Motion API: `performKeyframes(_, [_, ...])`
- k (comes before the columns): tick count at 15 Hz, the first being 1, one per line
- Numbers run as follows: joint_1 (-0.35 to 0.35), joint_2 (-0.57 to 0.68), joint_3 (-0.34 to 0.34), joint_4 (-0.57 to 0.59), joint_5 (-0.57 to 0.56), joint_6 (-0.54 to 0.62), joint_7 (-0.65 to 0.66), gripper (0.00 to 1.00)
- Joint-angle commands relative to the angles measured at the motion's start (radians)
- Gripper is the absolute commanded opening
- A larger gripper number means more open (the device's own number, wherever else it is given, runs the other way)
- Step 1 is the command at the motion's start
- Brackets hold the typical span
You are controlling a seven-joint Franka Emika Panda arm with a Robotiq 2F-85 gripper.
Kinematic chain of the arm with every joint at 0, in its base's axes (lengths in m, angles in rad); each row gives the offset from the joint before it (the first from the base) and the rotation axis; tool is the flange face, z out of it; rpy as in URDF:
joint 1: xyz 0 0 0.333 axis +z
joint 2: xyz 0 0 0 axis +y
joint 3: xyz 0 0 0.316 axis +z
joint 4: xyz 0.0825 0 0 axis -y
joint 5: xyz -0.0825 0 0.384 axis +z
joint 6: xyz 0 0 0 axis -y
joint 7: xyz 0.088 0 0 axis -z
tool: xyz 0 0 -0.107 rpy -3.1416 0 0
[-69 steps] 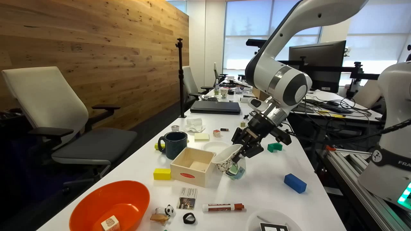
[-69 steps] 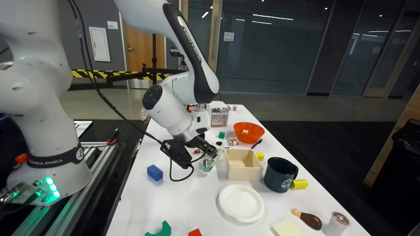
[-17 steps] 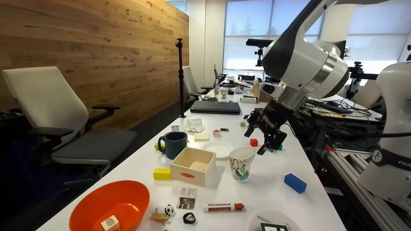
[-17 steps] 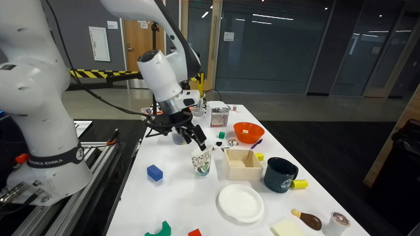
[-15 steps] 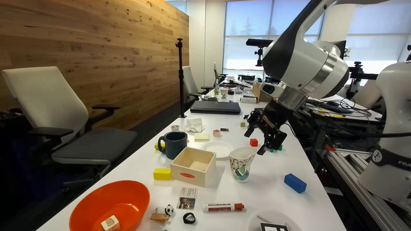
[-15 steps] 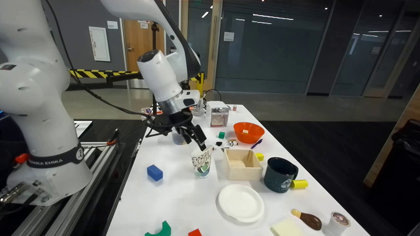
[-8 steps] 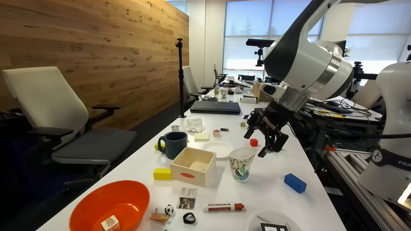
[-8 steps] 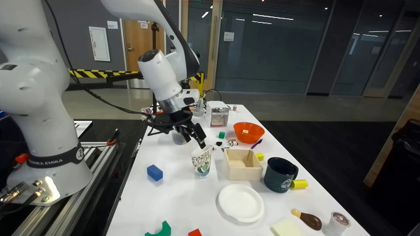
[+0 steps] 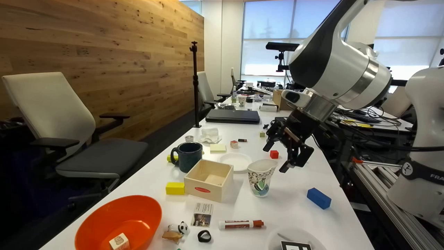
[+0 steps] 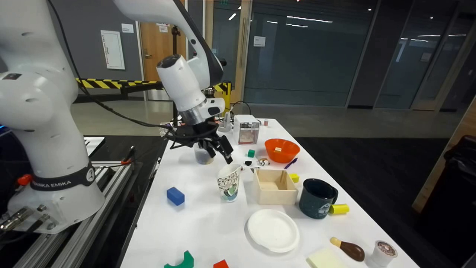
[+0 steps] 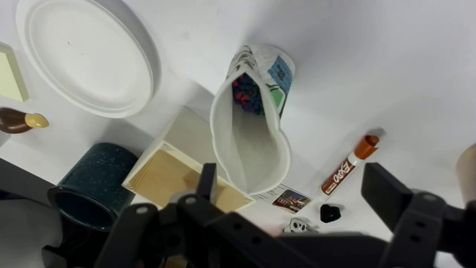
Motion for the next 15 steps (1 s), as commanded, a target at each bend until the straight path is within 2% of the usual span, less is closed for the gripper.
performKeyframes(1, [-0.009, -0.029, 0.044, -0.046, -0.145, 0.016, 0.218, 1.0])
performKeyframes(2, [0.013, -0.021, 0.012, -0.01, -0.02, 0.024, 0.086, 1.0])
performKeyframes(3, [-0.01, -0.035, 0.049, -0.056, -0.184, 0.012, 0.278, 1.0])
performKeyframes(4, [-0.012, -0.037, 0.051, -0.059, -0.211, 0.017, 0.311, 1.0])
performKeyframes(5, [0.003, -0.027, 0.024, -0.029, -0.11, 0.016, 0.207, 1.0])
performKeyframes(6, [0.004, -0.03, 0.026, -0.034, -0.12, 0.018, 0.232, 1.0])
performKeyframes(7, [-0.019, -0.044, 0.052, -0.074, -0.274, 0.013, 0.395, 1.0])
performKeyframes(8, [-0.004, -0.035, 0.023, -0.038, -0.154, 0.016, 0.264, 1.0])
performKeyframes(9, [-0.006, -0.039, 0.022, -0.042, -0.165, 0.016, 0.288, 1.0])
performKeyframes(10, [-0.026, -0.053, 0.045, -0.083, -0.32, 0.009, 0.449, 1.0])
performKeyframes(11, [-0.01, -0.043, 0.018, -0.048, -0.197, 0.009, 0.316, 1.0])
performKeyframes(15, [-0.008, -0.05, 0.013, -0.056, -0.211, -0.001, 0.338, 1.0])
